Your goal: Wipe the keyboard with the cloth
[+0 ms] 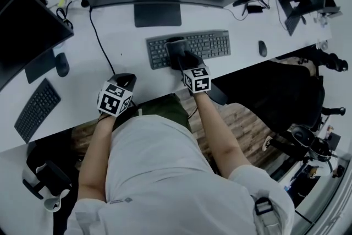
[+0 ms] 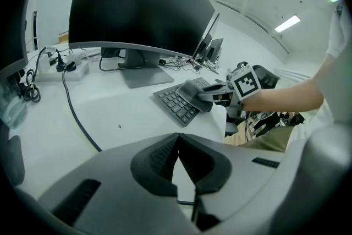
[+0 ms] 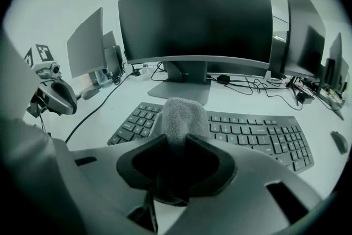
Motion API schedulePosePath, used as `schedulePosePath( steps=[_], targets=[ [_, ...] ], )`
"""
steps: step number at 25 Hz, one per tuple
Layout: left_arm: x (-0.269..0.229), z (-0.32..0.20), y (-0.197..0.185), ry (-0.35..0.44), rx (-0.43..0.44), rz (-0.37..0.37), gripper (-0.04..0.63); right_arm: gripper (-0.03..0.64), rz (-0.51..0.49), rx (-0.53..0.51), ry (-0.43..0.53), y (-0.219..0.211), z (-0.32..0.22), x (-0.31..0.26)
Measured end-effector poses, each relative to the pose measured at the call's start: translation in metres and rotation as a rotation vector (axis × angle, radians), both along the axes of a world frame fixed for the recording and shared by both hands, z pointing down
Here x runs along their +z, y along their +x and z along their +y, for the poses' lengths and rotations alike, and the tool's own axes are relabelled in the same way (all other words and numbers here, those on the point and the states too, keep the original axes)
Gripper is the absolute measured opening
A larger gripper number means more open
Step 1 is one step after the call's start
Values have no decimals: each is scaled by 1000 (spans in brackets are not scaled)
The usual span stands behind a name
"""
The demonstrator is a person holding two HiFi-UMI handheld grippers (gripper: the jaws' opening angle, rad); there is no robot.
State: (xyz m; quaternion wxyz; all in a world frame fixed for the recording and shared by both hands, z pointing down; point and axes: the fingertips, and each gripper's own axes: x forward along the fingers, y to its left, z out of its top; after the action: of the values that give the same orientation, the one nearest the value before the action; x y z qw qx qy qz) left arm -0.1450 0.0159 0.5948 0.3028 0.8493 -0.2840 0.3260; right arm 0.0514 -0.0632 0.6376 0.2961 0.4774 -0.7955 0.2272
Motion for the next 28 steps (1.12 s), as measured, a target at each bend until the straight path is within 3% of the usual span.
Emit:
schedulePosePath(
  steps=[15,28],
  targets=[
    [2,-2,-14,-18,-101,34,0,123,30,-24,-26,-11,-57,-4],
    [2,1,-14,-33,-210,49,0,123,42,-163,-41,-50,-74,-8]
  ],
)
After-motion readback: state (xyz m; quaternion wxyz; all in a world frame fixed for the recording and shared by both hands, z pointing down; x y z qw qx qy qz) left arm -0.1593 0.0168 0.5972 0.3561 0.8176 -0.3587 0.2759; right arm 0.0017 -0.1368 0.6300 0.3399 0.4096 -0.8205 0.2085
